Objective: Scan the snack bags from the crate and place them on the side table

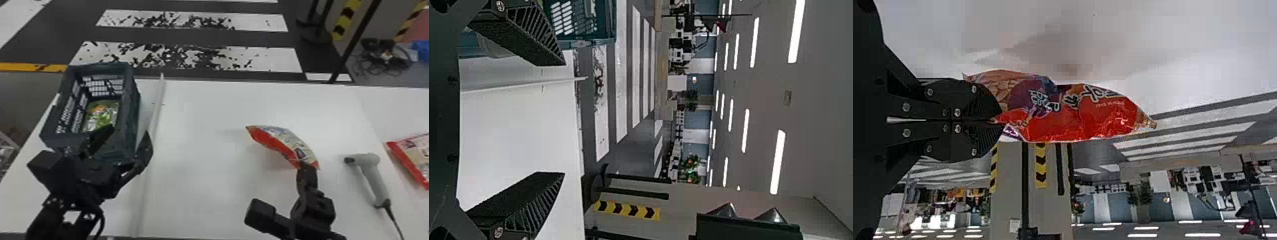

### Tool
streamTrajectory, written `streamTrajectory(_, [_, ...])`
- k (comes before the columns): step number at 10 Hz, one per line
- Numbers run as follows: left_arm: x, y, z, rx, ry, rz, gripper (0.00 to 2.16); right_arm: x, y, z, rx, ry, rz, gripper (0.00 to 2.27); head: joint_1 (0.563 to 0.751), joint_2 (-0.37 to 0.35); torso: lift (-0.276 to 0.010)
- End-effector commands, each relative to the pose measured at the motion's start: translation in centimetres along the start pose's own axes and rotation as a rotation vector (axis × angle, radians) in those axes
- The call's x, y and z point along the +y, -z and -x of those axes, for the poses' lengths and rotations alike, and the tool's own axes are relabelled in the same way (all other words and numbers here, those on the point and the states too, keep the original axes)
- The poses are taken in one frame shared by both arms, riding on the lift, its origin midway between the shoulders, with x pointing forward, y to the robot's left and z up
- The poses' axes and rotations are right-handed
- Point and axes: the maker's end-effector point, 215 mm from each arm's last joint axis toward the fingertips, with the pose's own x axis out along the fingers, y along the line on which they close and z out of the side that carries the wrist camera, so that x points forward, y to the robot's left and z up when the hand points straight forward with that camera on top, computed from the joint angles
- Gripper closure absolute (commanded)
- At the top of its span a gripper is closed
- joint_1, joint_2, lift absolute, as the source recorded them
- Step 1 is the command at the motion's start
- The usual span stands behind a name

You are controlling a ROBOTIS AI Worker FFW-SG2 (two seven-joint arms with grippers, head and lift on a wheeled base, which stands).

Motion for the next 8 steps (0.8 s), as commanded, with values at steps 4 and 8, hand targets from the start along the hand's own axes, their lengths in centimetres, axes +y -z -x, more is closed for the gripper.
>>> streamTrajectory(4, [0.2,0.0,0.2,-0.002,-0.003,0.001,0.09,3.5,-2.3,3.1,-0.067,-0.176,-0.099,0.02,0.695,0.072,-0.094])
streamTrajectory(8, [0.6,0.1,-0.1,-0.001,-0.008,0.002,0.09,5.9,-4.5,4.1,-0.136,-0.421,-0.326,0.06,0.695,0.122,-0.094])
